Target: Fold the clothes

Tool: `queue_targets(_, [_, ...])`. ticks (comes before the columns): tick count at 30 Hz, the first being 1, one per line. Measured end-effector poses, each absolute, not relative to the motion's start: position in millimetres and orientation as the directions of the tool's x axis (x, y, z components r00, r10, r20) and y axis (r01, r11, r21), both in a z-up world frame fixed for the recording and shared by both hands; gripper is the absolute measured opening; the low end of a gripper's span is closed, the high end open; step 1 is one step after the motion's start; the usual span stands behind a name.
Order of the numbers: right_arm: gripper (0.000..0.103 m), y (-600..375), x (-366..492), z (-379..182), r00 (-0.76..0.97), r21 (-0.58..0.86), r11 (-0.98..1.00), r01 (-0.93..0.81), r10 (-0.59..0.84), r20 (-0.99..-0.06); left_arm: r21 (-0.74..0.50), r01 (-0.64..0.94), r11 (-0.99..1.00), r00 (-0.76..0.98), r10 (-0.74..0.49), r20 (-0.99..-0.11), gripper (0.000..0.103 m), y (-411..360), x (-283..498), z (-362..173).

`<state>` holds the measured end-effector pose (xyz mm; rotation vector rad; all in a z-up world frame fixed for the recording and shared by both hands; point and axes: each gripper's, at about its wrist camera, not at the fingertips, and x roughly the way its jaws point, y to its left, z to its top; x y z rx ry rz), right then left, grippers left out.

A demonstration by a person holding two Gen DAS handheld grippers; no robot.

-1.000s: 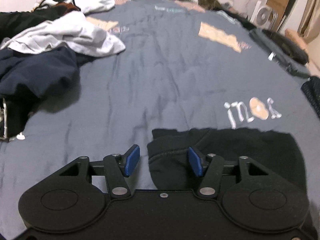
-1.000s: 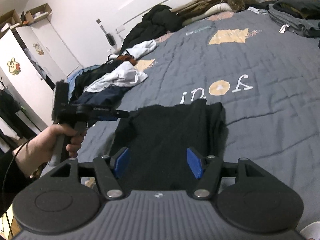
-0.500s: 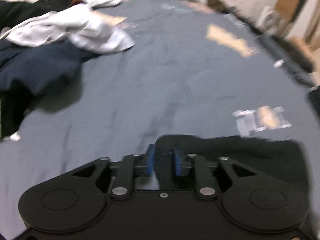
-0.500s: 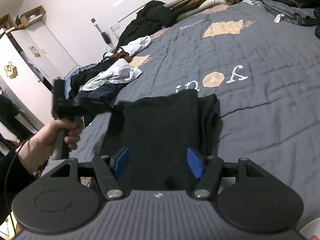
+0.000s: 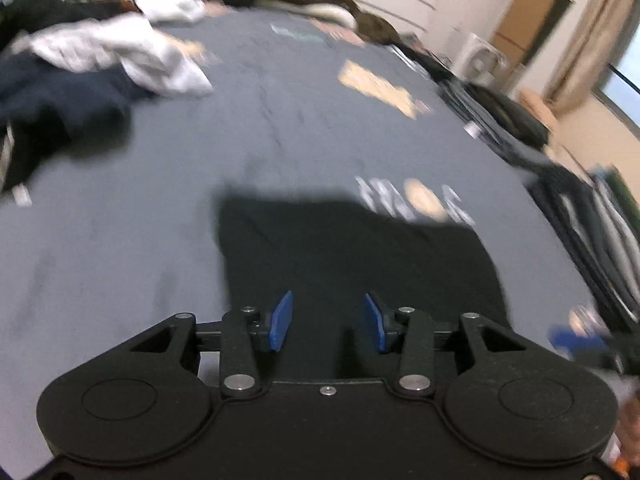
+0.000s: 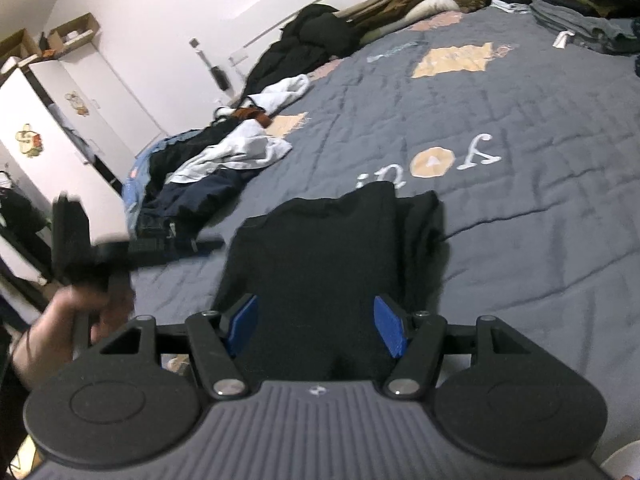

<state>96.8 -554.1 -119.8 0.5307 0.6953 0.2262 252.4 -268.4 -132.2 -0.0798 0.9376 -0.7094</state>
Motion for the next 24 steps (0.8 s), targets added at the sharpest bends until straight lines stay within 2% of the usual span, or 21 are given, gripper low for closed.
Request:
queue_targets(3, [0.063,-548.2,95.5,-117.7,0.737,0.545,0.835,-0.077,0.416,-0.533,-0.456,0.488,0.744,0.326,-0.640,-0.696,0.041,-266.3,226.1,-150.1])
queue_targets(4, [0.063,-545.8,95.1,-117.1,0.731,0.546,0.832,-0.096,0.431,-0.529,-0.481,0.473,0.738,0.311,-0.650,-0.693,0.044,-266.1,219.9,-156.2])
queue_targets(7, [0.064,-537.7,96.1,-123.1,0.699,0.520,0.847,-0.111,0.438,-0.565,-0.478,0.436,0.763,0.301,-0.624,-0.721,0.045,-271.2,216.9,-172.1])
queue_targets(10, [0.064,-533.5,97.8,-131.4,0.674,0.468,0.879,-0.084,0.397,-0.623,-0.414,0.440,0.797,0.345,-0.575,-0.742,0.045,-277.4,213.3,-163.1])
queue_targets(12, [0.064,-534.1,96.7,-133.1,0.671,0.448,0.891,-0.065,0.372,-0.642,-0.330,0.448,0.831,0.401,-0.516,-0.757,0.045,-281.6,202.8,-148.4])
queue_targets(16, [0.064,-538.7,92.5,-127.7,0.685,0.448,0.894,-0.021,0.339,-0.645,-0.188,0.458,0.869,0.482,-0.421,-0.769,0.047,-287.7,177.0,-121.2])
queue_targets(18, [0.064,-539.1,87.0,-122.6,0.694,0.452,0.892,-0.003,0.327,-0.641,-0.150,0.463,0.873,0.504,-0.399,-0.766,0.049,-288.0,161.7,-108.1])
queue_targets(20, [0.064,-537.8,80.0,-116.9,0.702,0.450,0.893,0.010,0.314,-0.640,-0.134,0.459,0.878,0.517,-0.387,-0.763,0.055,-286.4,148.4,-96.5])
queue_targets(24, [0.064,-532.6,65.5,-104.7,0.714,0.442,0.896,0.042,0.283,-0.641,-0.086,0.456,0.886,0.543,-0.354,-0.761,0.056,-285.3,123.1,-77.0])
